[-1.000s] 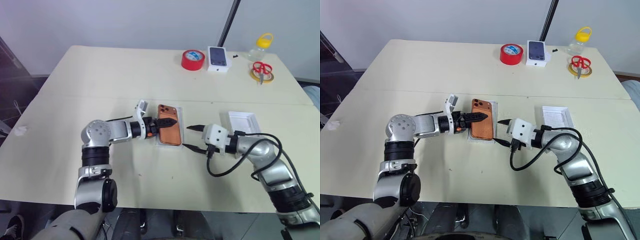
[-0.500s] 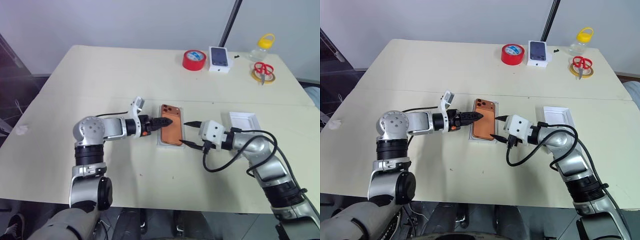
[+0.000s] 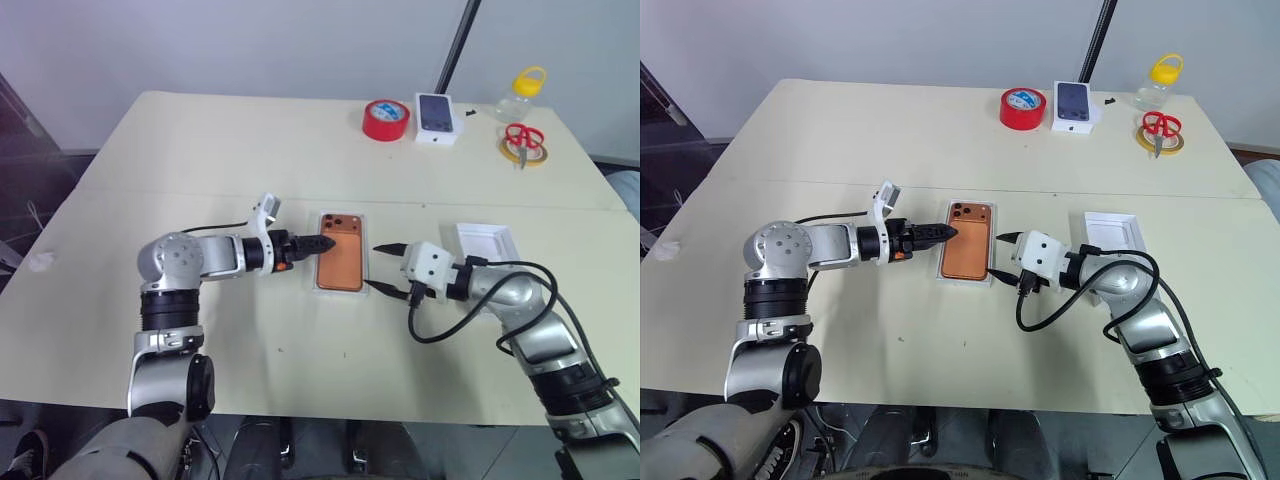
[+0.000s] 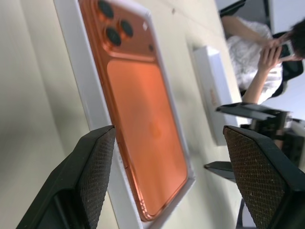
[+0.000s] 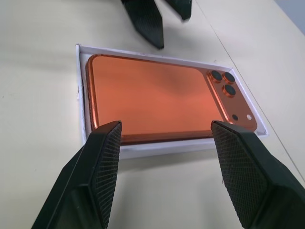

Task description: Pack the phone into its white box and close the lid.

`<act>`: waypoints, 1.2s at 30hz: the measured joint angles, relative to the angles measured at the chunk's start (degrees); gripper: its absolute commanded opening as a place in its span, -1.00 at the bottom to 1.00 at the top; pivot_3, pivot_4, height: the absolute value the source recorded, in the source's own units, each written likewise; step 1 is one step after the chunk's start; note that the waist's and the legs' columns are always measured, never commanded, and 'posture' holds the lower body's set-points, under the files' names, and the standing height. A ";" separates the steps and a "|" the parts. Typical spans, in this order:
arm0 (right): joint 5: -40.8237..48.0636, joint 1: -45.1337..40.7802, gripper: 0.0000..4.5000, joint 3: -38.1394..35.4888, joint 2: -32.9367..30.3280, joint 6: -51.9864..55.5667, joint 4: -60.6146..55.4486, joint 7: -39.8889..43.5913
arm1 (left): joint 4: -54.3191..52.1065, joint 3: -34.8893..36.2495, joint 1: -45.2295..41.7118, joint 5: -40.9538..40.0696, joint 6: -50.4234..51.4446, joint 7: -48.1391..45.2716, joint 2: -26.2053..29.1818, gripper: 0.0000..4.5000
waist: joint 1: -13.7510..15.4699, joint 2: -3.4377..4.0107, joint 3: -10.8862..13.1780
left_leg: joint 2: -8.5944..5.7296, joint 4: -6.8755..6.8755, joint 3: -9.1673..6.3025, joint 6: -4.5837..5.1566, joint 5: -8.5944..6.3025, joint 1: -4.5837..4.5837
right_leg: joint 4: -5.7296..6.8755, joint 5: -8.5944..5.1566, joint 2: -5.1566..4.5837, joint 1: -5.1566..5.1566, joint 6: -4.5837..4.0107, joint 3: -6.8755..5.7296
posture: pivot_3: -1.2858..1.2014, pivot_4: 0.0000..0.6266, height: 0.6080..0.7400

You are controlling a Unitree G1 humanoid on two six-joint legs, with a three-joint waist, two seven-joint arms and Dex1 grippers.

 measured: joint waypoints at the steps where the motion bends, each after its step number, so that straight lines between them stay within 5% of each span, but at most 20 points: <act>1: 0.06 -0.23 0.13 -0.11 -0.10 0.08 0.53 -0.02 | -0.29 0.16 0.00 0.12 -0.46 0.14 0.28 0.43 | 0.00 0.00 0.00 | 0.00 0.00 0.00 0.00 0.00 0.00 | 0.00 0.00 0.00 0.00 0.00 0.00 | 0.03 -0.52 0.90; 5: -0.98 -3.09 -0.70 -0.97 -0.49 0.29 5.10 -1.40 | -0.65 -5.22 0.63 9.85 -16.79 0.53 4.04 -0.38 | -0.19 0.00 0.00 | 0.01 -0.02 0.01 -0.03 0.01 0.03 | 0.00 0.01 0.01 0.00 -0.02 0.00 | 0.03 -0.52 0.90; 8: -3.85 -4.63 -1.00 -0.70 -0.56 -0.90 7.84 -3.35 | -0.94 -10.65 2.38 14.98 -24.92 -3.17 6.80 -0.99 | -0.13 0.02 -0.01 | 0.02 -0.11 0.02 -0.06 0.02 0.02 | 0.00 0.00 0.00 -0.04 -0.01 0.00 | 0.03 -0.52 0.90; 18: -14.08 -5.54 -1.00 4.50 0.66 -5.93 15.32 -9.45 | 2.60 -25.81 2.95 24.55 -31.67 -13.61 8.50 -0.99 | 0.00 0.05 -0.03 | 0.00 0.00 0.03 -0.03 0.02 0.00 | 0.00 -0.01 -0.04 -0.01 -0.04 -0.03 | 0.03 -0.52 0.90; 23: -13.96 -5.61 -1.00 4.37 1.16 -5.89 15.24 -9.29 | 6.06 -29.58 0.70 26.61 -34.44 -17.17 2.57 -0.99 | 0.50 0.07 -0.04 | -0.04 0.08 0.02 0.03 0.01 -0.02 | 0.00 -0.01 0.04 0.05 0.00 -0.08 | 0.03 -0.52 0.90; 31: -13.32 -0.65 -1.00 -1.79 -7.22 -4.12 13.68 -6.94 | 14.66 -31.53 -4.65 29.56 -36.41 -19.48 -8.27 -0.99 | 1.34 0.07 -0.02 | -0.11 0.37 0.05 0.41 -0.22 -0.16 | -0.03 -0.07 -0.01 0.08 0.11 -0.11 | 0.03 -0.52 0.90; 36: -12.67 3.88 -1.00 -4.64 -9.18 -3.22 10.29 -5.61 | 17.05 -32.01 -5.92 31.33 -38.98 -21.00 -10.69 -0.99 | 0.78 0.09 -0.02 | 0.02 0.39 0.00 0.62 -0.35 -0.07 | 0.05 -0.07 0.03 0.10 0.11 -0.11 | 0.03 -0.52 0.90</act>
